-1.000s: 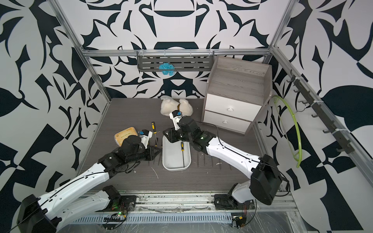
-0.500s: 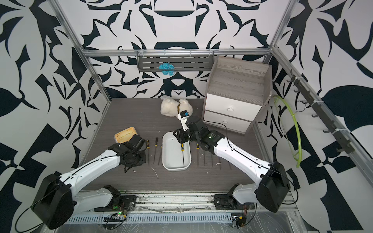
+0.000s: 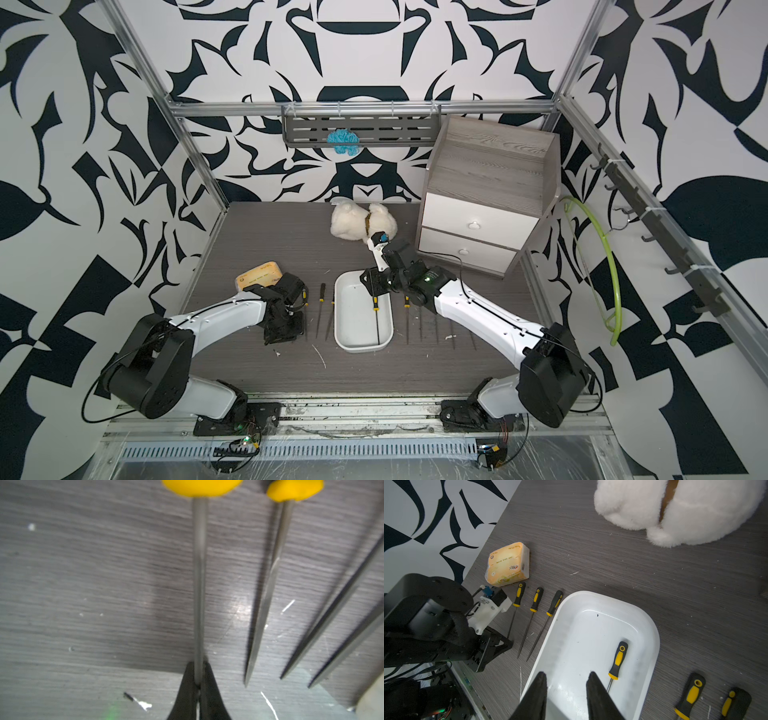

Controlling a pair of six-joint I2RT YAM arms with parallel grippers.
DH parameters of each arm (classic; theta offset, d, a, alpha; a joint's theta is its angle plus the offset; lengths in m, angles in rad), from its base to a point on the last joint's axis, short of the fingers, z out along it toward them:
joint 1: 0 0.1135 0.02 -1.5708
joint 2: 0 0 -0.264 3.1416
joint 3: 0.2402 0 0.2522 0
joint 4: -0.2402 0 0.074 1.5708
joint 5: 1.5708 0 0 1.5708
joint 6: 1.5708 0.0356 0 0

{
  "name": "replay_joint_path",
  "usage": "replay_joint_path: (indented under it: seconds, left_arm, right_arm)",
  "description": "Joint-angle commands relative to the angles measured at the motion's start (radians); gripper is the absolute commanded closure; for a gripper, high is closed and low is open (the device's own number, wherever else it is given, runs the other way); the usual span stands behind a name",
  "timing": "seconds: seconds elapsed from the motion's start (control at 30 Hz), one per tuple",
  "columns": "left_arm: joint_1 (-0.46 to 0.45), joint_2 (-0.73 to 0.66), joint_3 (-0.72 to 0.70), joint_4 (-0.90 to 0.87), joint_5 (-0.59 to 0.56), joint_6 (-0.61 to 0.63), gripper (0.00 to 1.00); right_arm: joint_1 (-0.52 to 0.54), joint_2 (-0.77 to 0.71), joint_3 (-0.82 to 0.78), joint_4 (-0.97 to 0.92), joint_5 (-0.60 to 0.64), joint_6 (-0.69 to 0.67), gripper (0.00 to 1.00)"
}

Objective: Take the file tool out of the storage box
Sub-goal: Place the file tool at the center of the board.

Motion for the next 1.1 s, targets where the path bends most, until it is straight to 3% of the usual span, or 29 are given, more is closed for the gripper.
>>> replay_joint_path:
  seconds: [0.0, 0.37, 0.7, 1.07]
  left_arm:
    - [0.003, 0.012, 0.025, -0.019, 0.013, 0.025, 1.00]
    - [0.003, 0.019, 0.023, -0.027, 0.004, 0.025, 0.93]
    - [0.003, 0.013, 0.020, -0.029, 0.004, 0.025, 0.85]
    - [0.000, -0.021, 0.015, -0.033, 0.001, 0.019, 0.78]
  right_arm:
    - [-0.008, 0.007, 0.031, -0.002, -0.026, 0.006, 0.63]
    - [-0.039, 0.070, 0.063, -0.056, -0.060, 0.006, 0.64]
    - [-0.045, 0.267, 0.172, -0.193, -0.081, -0.007, 0.66]
    - [0.029, 0.398, 0.292, -0.358, 0.210, -0.034, 0.69]
